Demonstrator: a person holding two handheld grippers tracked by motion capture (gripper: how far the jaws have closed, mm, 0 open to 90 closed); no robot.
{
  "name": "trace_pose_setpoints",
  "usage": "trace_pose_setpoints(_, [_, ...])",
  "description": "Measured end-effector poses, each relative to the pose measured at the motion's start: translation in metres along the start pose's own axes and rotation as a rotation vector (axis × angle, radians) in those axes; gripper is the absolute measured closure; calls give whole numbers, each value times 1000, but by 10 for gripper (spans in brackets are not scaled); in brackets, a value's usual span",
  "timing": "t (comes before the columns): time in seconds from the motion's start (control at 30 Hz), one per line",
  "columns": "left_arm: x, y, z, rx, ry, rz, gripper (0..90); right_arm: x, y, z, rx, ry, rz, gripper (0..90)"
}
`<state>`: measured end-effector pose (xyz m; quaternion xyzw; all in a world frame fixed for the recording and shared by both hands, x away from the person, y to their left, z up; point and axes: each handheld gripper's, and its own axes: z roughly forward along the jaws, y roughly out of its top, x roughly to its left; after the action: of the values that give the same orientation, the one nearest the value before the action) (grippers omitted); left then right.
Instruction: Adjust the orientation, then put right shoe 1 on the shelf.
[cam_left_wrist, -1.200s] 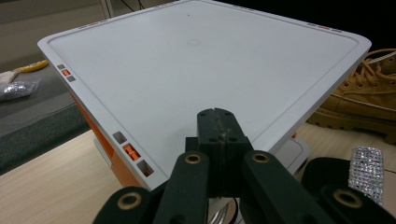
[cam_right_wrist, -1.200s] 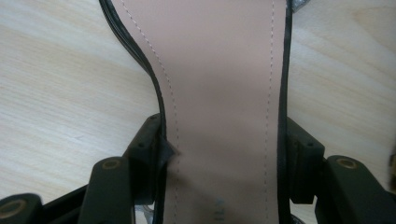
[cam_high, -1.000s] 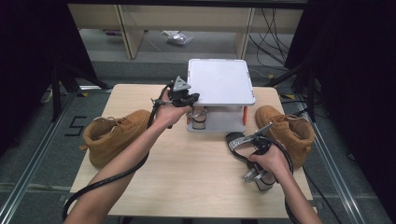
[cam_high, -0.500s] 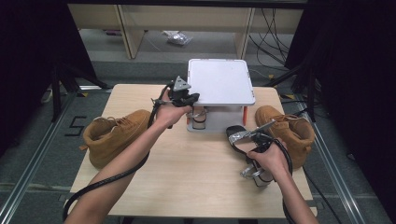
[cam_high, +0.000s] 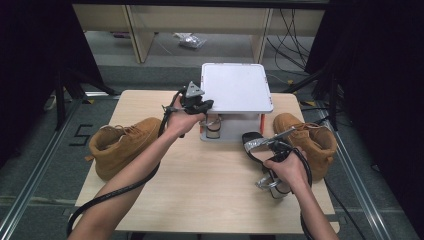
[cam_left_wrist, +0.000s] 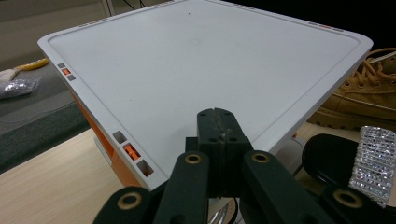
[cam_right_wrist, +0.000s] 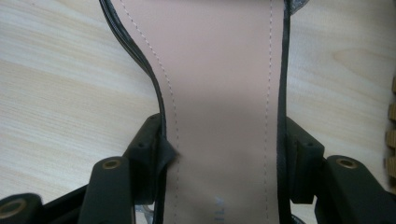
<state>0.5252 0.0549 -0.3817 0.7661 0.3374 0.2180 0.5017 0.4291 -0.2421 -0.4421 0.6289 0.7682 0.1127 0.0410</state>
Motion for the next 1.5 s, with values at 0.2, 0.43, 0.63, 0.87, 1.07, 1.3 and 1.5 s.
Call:
trace_pose_setpoints(0.2, [0, 0, 0, 0, -2, -5, 899, 5, 3, -2, -19, 10, 39, 437])
trace_pose_setpoints(0.43, [0, -1, 0, -8, 4, -4, 900, 3, 9, -7, -38, -2, 18, 437])
trace_pose_setpoints(0.63, [0, -1, 0, -3, 4, -3, 900, 4, 18, -7, -52, 1, 31, 437])
trace_pose_setpoints(0.87, [0, 0, 0, -2, 2, 0, 900, 11, 29, -6, -68, -4, 50, 437])
trace_pose_setpoints(1.07, [1, -1, 0, -7, -5, -5, 900, 20, 39, -3, -92, -20, 54, 437])
trace_pose_setpoints(1.3, [1, -1, 0, -9, -4, -9, 900, 27, 50, 1, -95, -26, 56, 436])
trace_pose_setpoints(1.5, [0, -1, 0, -4, -1, -6, 900, 32, 60, 6, -102, -41, 77, 437])
